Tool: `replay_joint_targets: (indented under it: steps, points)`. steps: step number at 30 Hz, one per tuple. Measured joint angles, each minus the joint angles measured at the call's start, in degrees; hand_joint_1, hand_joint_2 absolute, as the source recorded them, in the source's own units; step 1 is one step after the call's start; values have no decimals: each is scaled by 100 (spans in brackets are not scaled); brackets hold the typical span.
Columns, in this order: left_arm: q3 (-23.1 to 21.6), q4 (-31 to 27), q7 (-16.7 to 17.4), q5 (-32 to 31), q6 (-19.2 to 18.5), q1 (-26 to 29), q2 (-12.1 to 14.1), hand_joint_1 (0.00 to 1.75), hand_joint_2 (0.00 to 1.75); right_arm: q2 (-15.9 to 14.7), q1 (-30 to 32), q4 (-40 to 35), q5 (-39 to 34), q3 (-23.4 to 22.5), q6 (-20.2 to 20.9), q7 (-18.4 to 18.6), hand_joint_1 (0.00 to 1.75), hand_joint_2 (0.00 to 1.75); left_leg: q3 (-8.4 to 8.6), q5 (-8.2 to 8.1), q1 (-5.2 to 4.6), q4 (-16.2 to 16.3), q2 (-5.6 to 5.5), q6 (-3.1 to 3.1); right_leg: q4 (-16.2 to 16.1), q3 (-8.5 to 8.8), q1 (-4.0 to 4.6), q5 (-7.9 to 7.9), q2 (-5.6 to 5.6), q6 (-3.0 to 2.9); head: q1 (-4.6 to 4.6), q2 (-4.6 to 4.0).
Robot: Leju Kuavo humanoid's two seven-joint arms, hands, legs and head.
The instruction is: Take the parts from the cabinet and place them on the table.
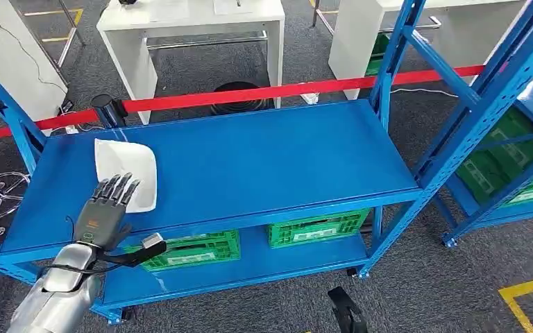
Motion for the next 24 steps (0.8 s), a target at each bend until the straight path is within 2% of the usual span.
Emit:
replay_joint_targets:
  steps: [2,3,17,24]
  points:
    - [0,37,52,-48,61,-15,-13,0,175,4,0,0,0,-2,-4,-7,0,0,0,0,0,0,0,0,0,0,0,0,0,0,0,0]
    - [0,52,96,-89,113,-17,-20,175,175,7,0,0,2,-2,-4,-7,0,0,0,0,0,0,0,0,0,-1,0,0,1,0,0,0]
    - [2,214,754,-361,153,-14,-2,175,175,7,-52,0,68,-7,-83,-284,0,0,-5,0,0,0,0,-1,0,-3,0,0,1,0,0,0]
    - [26,212,865,-374,157,21,85,175,175,6,-138,0,118,-7,-81,-354,0,0,-4,0,0,-1,0,0,1,-2,0,0,2,0,0,0]
